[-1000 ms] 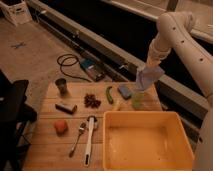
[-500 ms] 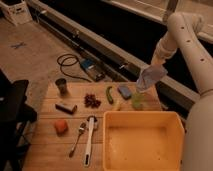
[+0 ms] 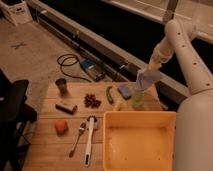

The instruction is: Place towel in paper cup

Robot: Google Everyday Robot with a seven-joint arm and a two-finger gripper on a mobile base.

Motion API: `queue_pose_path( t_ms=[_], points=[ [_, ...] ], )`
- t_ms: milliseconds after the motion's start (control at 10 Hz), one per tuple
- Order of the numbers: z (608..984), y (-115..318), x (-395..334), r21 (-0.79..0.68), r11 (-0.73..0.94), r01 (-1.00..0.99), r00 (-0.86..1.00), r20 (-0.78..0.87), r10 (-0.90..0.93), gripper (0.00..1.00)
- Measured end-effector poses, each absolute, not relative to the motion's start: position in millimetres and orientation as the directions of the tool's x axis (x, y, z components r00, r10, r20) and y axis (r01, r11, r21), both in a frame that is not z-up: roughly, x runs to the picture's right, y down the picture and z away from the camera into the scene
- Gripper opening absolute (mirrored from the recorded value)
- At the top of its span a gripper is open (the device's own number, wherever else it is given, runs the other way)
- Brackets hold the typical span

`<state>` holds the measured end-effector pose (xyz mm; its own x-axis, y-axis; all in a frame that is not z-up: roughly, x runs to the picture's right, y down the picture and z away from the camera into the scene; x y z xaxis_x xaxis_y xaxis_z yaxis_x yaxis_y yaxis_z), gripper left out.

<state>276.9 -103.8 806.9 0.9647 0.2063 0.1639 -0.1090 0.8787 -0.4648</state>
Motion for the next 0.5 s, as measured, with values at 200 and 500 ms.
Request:
queue_pose_path(
  t_ms=[200, 500],
  points=[
    [818.5, -88.3, 274.3, -0.464, 0.879, -0.107, 0.943, 0.232, 0.237, 0.00],
    [823.0, -84.7, 264.4, -0.441, 0.892, -0.098, 0.930, 0.278, 0.239, 0.00]
  ],
)
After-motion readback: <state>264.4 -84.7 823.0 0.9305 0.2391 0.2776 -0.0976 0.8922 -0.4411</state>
